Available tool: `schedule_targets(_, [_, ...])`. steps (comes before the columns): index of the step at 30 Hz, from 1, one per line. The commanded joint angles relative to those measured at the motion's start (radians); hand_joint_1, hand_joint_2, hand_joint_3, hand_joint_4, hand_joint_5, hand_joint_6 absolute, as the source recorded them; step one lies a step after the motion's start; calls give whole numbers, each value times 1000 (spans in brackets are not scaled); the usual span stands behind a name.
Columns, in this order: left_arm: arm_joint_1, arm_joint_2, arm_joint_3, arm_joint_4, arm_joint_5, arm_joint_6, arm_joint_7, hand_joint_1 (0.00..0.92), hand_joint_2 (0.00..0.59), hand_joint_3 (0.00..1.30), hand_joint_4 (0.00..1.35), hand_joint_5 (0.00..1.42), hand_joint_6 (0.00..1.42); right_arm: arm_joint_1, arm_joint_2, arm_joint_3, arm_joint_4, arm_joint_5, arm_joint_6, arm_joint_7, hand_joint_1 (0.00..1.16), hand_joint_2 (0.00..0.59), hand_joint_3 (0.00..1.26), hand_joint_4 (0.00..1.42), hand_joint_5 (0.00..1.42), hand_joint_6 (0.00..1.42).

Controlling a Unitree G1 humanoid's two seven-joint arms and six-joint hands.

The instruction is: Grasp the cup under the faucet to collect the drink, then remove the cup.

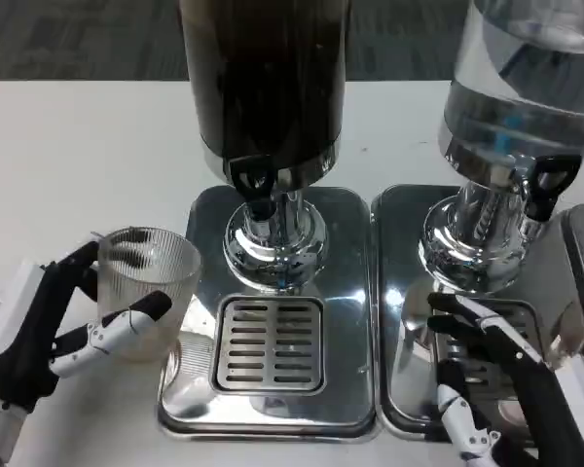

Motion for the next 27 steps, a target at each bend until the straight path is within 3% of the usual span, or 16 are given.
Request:
schedule_targets(1, [-11, -24, -4, -26, 6, -28, 6, 192, 234, 385, 469, 685, 709, 10, -5, -9, -22, 10, -2, 9, 548, 517, 240, 301, 251, 266])
schedule_targets(27, [-117, -131, -84, 40, 54, 13, -18, 178, 237, 389, 478, 686, 713, 53, 19, -5, -40, -4, -11, -11, 548, 521, 241, 308, 251, 266])
